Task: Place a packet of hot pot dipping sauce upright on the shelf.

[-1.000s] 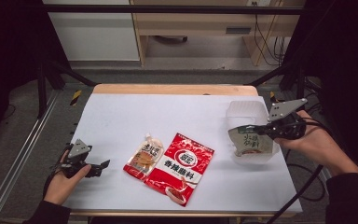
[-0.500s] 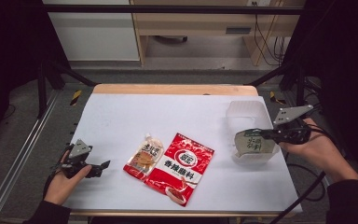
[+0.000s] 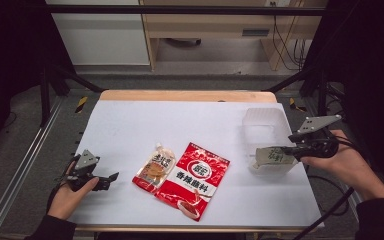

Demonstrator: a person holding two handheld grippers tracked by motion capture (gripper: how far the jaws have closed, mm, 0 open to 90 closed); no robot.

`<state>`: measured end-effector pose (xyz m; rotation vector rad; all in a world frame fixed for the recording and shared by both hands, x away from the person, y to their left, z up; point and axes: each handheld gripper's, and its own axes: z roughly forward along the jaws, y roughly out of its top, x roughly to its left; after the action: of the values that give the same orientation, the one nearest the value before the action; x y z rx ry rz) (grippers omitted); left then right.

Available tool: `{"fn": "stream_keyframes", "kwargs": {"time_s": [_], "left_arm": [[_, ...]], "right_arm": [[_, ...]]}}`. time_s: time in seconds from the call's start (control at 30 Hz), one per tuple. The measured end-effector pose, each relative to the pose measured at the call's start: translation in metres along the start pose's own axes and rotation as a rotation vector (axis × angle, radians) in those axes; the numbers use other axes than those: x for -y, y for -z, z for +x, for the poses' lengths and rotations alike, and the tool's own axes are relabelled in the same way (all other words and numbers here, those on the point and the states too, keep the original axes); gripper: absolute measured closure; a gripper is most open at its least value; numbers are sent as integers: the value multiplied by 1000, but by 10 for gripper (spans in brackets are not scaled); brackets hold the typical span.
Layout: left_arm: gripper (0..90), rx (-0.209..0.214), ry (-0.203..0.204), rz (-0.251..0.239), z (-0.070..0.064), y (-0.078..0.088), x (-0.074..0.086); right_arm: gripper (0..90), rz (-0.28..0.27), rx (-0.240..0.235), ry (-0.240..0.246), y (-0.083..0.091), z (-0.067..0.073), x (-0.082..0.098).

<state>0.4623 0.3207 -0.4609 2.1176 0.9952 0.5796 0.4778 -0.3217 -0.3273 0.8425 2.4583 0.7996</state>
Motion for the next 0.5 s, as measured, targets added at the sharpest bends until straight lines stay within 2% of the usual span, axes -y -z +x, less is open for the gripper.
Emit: {"fn": "stream_keyframes", "kwargs": {"time_s": [0.13, 0.23, 0.3, 0.5], "left_arm": [[60, -2, -8, 4, -1, 0, 0], [60, -5, -12, 3, -2, -1, -1], [60, -7, -14, 0, -2, 0, -1], [60, -8, -21, -2, -4, 0, -2]], "right_arm": [[285, -50, 31, 20, 10, 14, -14], [223, -67, 34, 41, 15, 28, -26], [201, -80, 45, 58, 17, 40, -35], [153, -126, 38, 65, 14, 75, -58]]}}
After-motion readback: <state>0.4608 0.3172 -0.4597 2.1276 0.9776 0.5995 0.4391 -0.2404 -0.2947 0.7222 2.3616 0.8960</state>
